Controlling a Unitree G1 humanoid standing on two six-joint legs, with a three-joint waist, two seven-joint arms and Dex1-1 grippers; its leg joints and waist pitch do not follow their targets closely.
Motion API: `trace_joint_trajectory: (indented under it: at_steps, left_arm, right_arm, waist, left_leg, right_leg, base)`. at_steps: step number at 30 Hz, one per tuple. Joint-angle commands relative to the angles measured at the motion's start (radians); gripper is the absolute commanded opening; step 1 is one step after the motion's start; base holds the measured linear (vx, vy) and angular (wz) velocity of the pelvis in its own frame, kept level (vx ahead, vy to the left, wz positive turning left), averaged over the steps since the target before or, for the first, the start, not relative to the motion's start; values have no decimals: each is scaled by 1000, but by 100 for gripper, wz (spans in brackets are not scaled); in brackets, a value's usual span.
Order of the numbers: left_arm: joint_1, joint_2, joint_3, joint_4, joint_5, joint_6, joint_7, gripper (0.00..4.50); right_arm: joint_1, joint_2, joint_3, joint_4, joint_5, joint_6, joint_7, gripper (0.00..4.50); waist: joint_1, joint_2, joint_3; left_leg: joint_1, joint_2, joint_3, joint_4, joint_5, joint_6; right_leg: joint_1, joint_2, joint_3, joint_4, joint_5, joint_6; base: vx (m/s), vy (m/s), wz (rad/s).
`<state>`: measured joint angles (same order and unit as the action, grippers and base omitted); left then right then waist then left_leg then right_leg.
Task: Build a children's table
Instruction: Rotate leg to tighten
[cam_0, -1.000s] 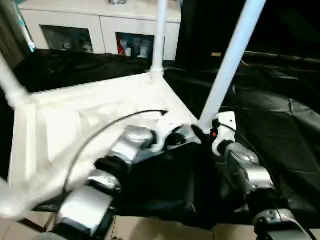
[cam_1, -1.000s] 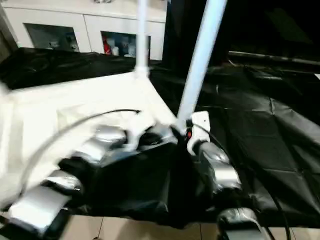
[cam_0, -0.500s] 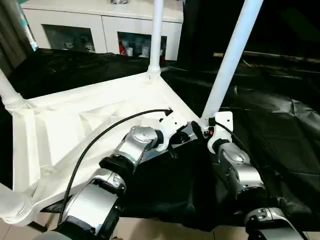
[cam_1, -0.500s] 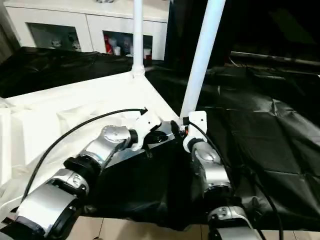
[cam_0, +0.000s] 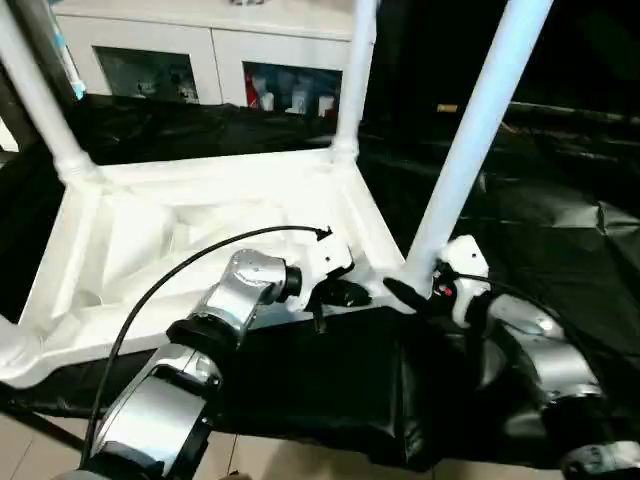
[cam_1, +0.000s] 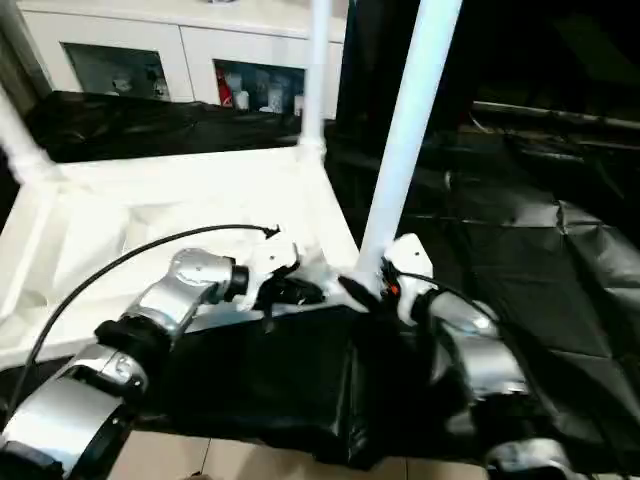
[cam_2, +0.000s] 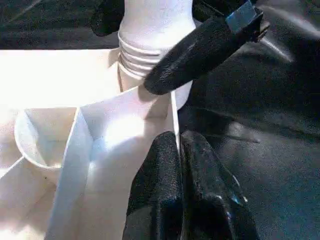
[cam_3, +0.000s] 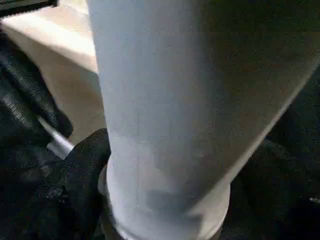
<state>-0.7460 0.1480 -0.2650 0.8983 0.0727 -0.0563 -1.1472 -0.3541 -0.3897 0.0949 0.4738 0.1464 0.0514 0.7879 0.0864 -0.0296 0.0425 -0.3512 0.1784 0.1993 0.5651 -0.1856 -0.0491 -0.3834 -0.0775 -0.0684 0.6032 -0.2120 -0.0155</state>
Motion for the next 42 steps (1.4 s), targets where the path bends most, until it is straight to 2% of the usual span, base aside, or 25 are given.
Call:
trace_joint_trajectory:
  at_steps: [1, 5, 6, 7, 11, 18, 21, 25, 26, 27, 28, 29, 30, 32, 33, 34, 35, 36, 37, 38, 40, 42]
  left_arm:
    - [36, 16, -17, -2, -12, -15, -81, 0]
    - [38, 21, -15, -11, -17, -13, -100, 0]
    - [40, 22, -15, -15, -19, -11, -102, 0]
    - [42, 23, -15, -19, -21, -10, -102, 0]
    - [45, 24, -17, -26, -25, -6, -103, 0]
    - [53, 26, -18, -38, -20, 7, -111, 0]
    - [53, 20, -13, -34, -19, 25, -88, 0]
    - [24, -14, 3, 18, 6, 44, 46, 0]
    - [7, -34, 7, 43, 21, 58, 117, 0]
    - [7, -34, 7, 43, 21, 58, 117, 0]
    - [-14, -56, 12, 72, 37, 65, 202, 0]
    - [-23, -66, 15, 85, 43, 70, 241, 0]
    - [-43, -90, 29, 112, 46, 84, 319, 0]
    - [-74, -135, 62, 147, 28, 110, 423, 0]
    - [-74, -135, 62, 147, 28, 110, 423, 0]
    - [-82, -148, 69, 155, 26, 115, 451, 0]
    - [-85, -150, 64, 159, 33, 108, 457, 0]
    - [-86, -155, 58, 161, 38, 100, 457, 0]
    - [-86, -156, 55, 161, 41, 92, 454, 0]
    - [-86, -157, 52, 162, 43, 85, 450, 0]
    - [-86, -161, 47, 164, 44, 72, 439, 0]
    - [-84, -159, 44, 167, 46, 53, 426, 0]
  right_arm:
    - [11, -48, -8, -7, -5, 22, 31, 386]
    - [23, -59, 9, -42, 28, 47, 101, 386]
    - [27, -56, 13, -48, 32, 52, 109, 386]
    - [28, -51, 14, -48, 34, 55, 113, 360]
    - [27, -37, 16, -46, 37, 59, 123, 318]
    - [32, -17, 4, -34, 48, 74, 104, 279]
    - [22, 18, -29, 12, 31, 82, -7, 277]
    - [-19, 84, -93, 124, 1, 80, -251, 276]
    - [-33, 118, -128, 159, 2, 89, -365, 276]
    - [-33, 118, -128, 159, 2, 89, -365, 276]
    - [-49, 154, -160, 189, 0, 98, -485, 276]
    - [-56, 170, -173, 202, -2, 102, -539, 276]
    - [-71, 202, -191, 227, 5, 110, -612, 276]
    - [-94, 246, -180, 260, -24, 104, -711, 276]
    - [-94, 246, -180, 260, -24, 104, -711, 276]
    - [-101, 260, -169, 267, -34, 98, -725, 276]
    - [-104, 271, -161, 267, -39, 91, -724, 276]
    - [-104, 288, -143, 253, -44, 73, -700, 276]
    - [-103, 294, -135, 246, -49, 67, -693, 276]
    - [-102, 300, -126, 240, -54, 62, -687, 310]
    - [-99, 313, -95, 224, -58, 39, -645, 348]
    - [-103, 317, -93, 226, -55, 32, -639, 358]
  waist:
    - [0, -14, -48]
    - [3, -12, -48]
    - [3, -21, -47]
    - [6, -16, -47]
    - [5, -16, -47]
    - [3, -16, -48]
    - [-1, -15, -46]
    - [-17, -13, -41]
    - [-19, -13, -41]
    - [-26, -8, -41]
    - [-29, -8, -43]
    - [-29, -9, -44]
    - [-29, -5, -45]
    - [-31, -5, -45]
    - [-30, -7, -46]
    - [-24, -9, -48]
    - [-24, -4, -48]
    - [-25, -5, -49]
    - [-25, -7, -48]
    - [-25, -5, -47]
    - [-24, -4, -46]
    - [-25, -5, -46]
  left_leg:
    - [1, 62, -26, -53, -159, 103]
    - [2, 63, -25, -52, -151, 109]
    - [1, 63, -24, -52, -153, 110]
    - [1, 63, -25, -52, -155, 106]
    - [1, 63, -25, -53, -160, 97]
    - [0, 61, -25, -52, -143, 97]
    - [0, 60, -27, -55, -162, 83]
    - [6, 59, -31, -60, -234, 34]
    - [6, 60, -32, -60, -236, 32]
    - [7, 62, -33, -63, -245, 21]
    - [7, 62, -34, -63, -246, 13]
    - [6, 61, -34, -62, -243, 11]
    - [8, 59, -34, -62, -242, 11]
    - [8, 57, -31, -61, -231, 3]
    - [8, 56, -32, -61, -231, 4]
    - [3, 54, -29, -56, -206, 25]
    - [2, 55, -29, -56, -195, 30]
    - [2, 53, -29, -55, -183, 41]
    - [1, 53, -28, -56, -181, 46]
    - [1, 53, -28, -57, -191, 51]
    - [3, 55, -29, -58, -213, 49]
    - [3, 56, -30, -60, -216, 48]
  right_leg:
    - [47, -84, 54, -76, -121, -233]
    - [46, -82, 54, -73, -106, -237]
    - [46, -82, 52, -74, -114, -236]
    - [46, -84, 52, -74, -132, -233]
    - [44, -85, 52, -76, -154, -225]
    - [45, -84, 52, -73, -128, -228]
    - [43, -85, 52, -78, -170, -221]
    - [35, -87, 52, -94, -324, -189]
    - [35, -87, 53, -94, -329, -186]
    - [31, -84, 55, -93, -325, -185]
    - [31, -85, 55, -92, -311, -187]
    - [32, -84, 55, -91, -301, -187]
    - [32, -83, 56, -90, -285, -189]
    - [30, -82, 58, -89, -259, -193]
    - [32, -83, 57, -89, -259, -193]
    - [38, -84, 57, -87, -215, -192]
    - [38, -83, 58, -84, -192, -195]
    - [39, -81, 56, -82, -157, -200]
    - [40, -81, 56, -83, -154, -199]
    - [40, -82, 55, -85, -171, -198]
    - [39, -84, 55, -90, -221, -191]
    - [38, -83, 55, -91, -228, -189]
  base:
    - [0, 0, 0]
    - [0, 0, 0]
    - [0, 0, 0]
    - [0, 0, 0]
    - [0, 0, 0]
    - [0, 0, 0]
    - [0, 0, 0]
    - [0, 0, 0]
    - [0, 0, 0]
    - [0, 0, 0]
    - [0, 0, 0]
    - [0, 0, 0]
    - [0, 0, 0]
    - [0, 0, 0]
    - [0, 0, 0]
    - [0, 0, 0]
    - [0, 0, 0]
    - [0, 0, 0]
    - [0, 0, 0]
    - [0, 0, 0]
    - [0, 0, 0]
    - [0, 0, 0]
